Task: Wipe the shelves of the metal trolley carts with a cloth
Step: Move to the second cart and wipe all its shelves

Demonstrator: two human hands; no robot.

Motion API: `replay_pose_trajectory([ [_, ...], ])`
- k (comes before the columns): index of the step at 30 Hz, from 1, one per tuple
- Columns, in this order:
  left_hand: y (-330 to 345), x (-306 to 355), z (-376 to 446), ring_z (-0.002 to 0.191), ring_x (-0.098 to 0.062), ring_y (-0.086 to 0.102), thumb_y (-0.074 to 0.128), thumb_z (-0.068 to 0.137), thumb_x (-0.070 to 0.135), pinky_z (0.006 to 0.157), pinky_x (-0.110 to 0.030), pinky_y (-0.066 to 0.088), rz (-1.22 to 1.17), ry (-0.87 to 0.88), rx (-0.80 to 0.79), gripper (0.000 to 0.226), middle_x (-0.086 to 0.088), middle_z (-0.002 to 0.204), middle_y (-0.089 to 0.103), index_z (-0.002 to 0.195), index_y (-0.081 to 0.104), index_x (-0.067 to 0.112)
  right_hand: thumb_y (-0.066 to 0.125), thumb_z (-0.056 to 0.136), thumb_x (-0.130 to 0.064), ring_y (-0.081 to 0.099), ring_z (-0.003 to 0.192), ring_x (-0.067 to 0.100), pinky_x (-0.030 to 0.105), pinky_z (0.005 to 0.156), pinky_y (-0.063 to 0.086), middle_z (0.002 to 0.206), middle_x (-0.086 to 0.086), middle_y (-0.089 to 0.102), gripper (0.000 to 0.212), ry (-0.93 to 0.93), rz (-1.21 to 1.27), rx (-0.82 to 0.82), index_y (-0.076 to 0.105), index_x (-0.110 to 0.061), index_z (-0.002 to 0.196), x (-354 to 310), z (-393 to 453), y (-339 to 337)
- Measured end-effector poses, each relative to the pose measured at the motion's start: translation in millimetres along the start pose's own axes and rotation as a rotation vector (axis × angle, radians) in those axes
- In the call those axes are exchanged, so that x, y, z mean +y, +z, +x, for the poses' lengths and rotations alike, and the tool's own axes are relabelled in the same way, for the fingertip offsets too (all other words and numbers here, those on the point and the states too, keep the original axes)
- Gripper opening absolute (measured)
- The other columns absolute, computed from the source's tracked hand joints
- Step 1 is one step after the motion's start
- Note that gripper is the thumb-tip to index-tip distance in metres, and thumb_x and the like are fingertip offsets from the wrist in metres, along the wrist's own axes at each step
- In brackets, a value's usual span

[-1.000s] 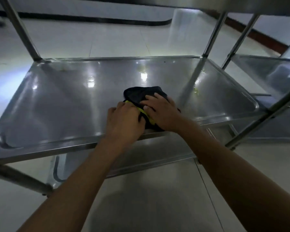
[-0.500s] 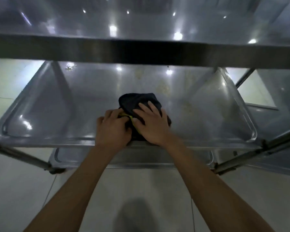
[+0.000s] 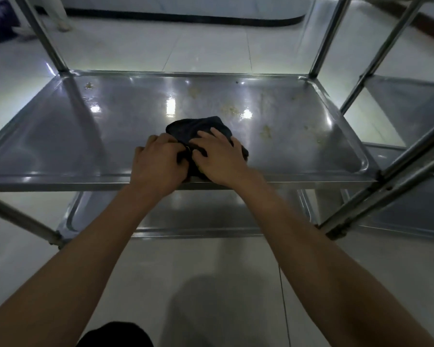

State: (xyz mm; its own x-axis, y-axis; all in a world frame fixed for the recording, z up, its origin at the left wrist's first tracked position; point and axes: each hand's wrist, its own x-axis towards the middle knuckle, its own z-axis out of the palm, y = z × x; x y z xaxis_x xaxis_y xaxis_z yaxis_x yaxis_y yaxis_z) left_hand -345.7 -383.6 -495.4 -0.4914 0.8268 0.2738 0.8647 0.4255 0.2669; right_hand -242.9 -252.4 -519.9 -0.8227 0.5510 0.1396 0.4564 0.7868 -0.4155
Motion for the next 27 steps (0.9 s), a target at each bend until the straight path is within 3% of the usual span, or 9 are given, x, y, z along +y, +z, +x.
replay_pose_trajectory([
  [5,7,14,-14,0.112,-0.031,0.05,0.058,0.086,0.023,0.082,-0.04,0.036,-0.017,-0.035,-0.011,0.024,-0.004,0.124,0.06,0.104,0.073,0.019,0.034,0.102,-0.046,0.011,0.153,0.018,0.056,0.119,0.004,0.161,-0.01,0.03,0.043,0.03,-0.006,0.009,0.048,-0.04,0.141,11,-21,-5],
  [10,16,39,-7,0.118,-0.033,0.049,0.056,0.091,0.03,0.09,-0.046,0.04,0.016,-0.012,-0.06,0.027,-0.004,0.13,0.056,0.113,0.07,0.022,0.029,0.098,-0.052,0.009,0.153,0.019,0.059,0.118,0.003,0.162,-0.014,0.026,0.045,0.108,-0.06,-0.04,0.044,-0.046,0.141,41,-26,-20],
  [14,20,47,-1,0.113,-0.033,0.05,0.057,0.092,0.037,0.089,-0.049,0.042,0.066,-0.009,-0.104,0.024,-0.004,0.12,0.059,0.108,0.071,0.026,0.031,0.097,-0.055,0.01,0.152,0.018,0.06,0.118,0.007,0.161,-0.014,0.027,0.046,0.262,-0.073,0.005,0.043,-0.046,0.141,103,-55,-50],
  [20,22,42,0,0.105,-0.031,0.056,0.059,0.091,0.042,0.086,-0.052,0.048,0.051,0.014,-0.047,0.021,-0.001,0.115,0.062,0.102,0.073,0.031,0.036,0.101,-0.047,0.013,0.152,0.023,0.06,0.119,0.009,0.162,-0.008,0.028,0.045,0.573,-0.163,0.054,0.043,-0.039,0.145,191,-103,-114],
  [27,25,30,2,0.099,-0.028,0.062,0.056,0.092,0.049,0.075,-0.041,0.055,0.087,0.116,0.029,0.026,0.007,0.115,0.068,0.1,0.076,0.034,0.032,0.101,-0.044,0.007,0.153,0.021,0.06,0.119,0.004,0.164,-0.009,0.022,0.047,0.597,-0.171,0.049,0.039,-0.041,0.147,185,-97,-108],
])
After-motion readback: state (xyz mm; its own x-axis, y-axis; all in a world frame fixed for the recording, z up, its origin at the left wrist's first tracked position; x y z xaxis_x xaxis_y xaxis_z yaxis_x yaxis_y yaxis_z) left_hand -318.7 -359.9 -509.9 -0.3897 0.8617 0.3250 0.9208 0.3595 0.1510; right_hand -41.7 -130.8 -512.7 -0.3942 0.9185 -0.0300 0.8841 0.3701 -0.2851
